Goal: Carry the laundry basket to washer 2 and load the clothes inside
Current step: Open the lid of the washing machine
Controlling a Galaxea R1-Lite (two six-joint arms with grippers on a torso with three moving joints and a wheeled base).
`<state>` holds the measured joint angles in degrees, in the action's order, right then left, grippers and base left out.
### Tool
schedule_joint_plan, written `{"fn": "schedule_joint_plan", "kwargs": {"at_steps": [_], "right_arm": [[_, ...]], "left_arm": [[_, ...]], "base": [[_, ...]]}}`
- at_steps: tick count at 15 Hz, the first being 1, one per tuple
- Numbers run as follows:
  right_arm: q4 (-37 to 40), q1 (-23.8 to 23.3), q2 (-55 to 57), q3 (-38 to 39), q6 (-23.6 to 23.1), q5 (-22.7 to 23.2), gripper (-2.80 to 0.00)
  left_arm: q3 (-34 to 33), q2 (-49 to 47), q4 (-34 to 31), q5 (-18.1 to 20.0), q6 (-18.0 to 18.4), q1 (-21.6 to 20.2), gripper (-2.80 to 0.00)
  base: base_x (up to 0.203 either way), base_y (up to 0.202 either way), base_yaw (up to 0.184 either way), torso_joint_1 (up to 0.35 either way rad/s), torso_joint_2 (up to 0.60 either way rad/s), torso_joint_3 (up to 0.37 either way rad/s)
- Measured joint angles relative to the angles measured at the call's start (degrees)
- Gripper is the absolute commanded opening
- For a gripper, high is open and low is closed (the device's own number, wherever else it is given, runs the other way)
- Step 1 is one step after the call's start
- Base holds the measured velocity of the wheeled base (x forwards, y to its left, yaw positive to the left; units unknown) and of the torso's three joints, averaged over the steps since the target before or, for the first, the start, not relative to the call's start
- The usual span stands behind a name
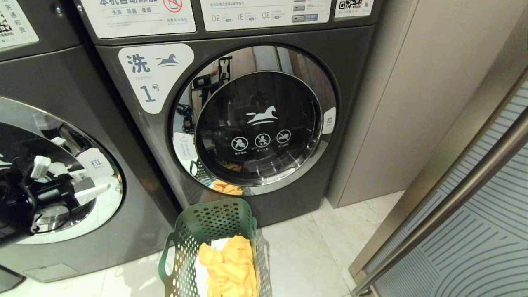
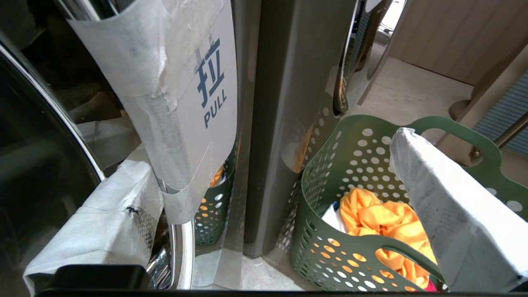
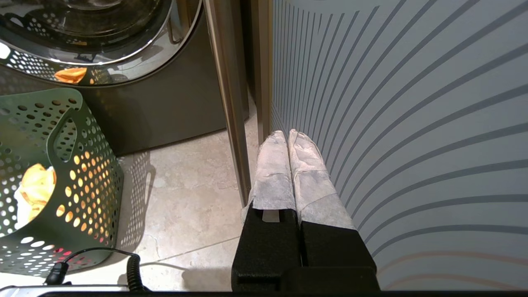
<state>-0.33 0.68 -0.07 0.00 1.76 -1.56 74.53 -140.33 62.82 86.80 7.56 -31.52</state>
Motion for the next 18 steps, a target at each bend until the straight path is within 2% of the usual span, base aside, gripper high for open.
{"fn": "schedule_joint_plan", "kwargs": {"at_steps": [2,5,8,10,14,18], "right_arm": [[0.01,0.0,0.01,0.0,-0.01,0.0,-2.8],[0.01,-0.05,0.0,0.0,0.0,0.0,-2.8],[0.0,0.0,0.0,0.0,0.0,-0.01,-2.8],[0.0,0.02,0.0,0.0,0.02,-0.01,-2.8],[0.0,0.02,0.0,0.0,0.0,-0.01,-2.8],[0.0,0.0,0.0,0.0,0.0,0.0,-2.8]], "left_arm": [[-1.86,0.33,-0.13,2.21,1.57,-0.51,0.0],[-1.99,0.55,-0.12,1.17,1.76,-1.27,0.0],[-1.98,0.86,-0.33,1.32,1.49,-4.08,0.0],[-1.77,1.31,-0.29,1.17,1.22,-8.1,0.0],[-0.93,2.19,-0.67,0.59,1.09,-18.72,0.0],[-7.45,11.28,-1.72,0.49,0.21,-29.88,0.0]], "base": [[0.0,0.0,0.0,0.0,0.0,0.0],[0.0,0.0,0.0,0.0,0.0,0.0],[0.0,0.0,0.0,0.0,0.0,0.0],[0.0,0.0,0.0,0.0,0.0,0.0],[0.0,0.0,0.0,0.0,0.0,0.0],[0.0,0.0,0.0,0.0,0.0,0.0]]}}
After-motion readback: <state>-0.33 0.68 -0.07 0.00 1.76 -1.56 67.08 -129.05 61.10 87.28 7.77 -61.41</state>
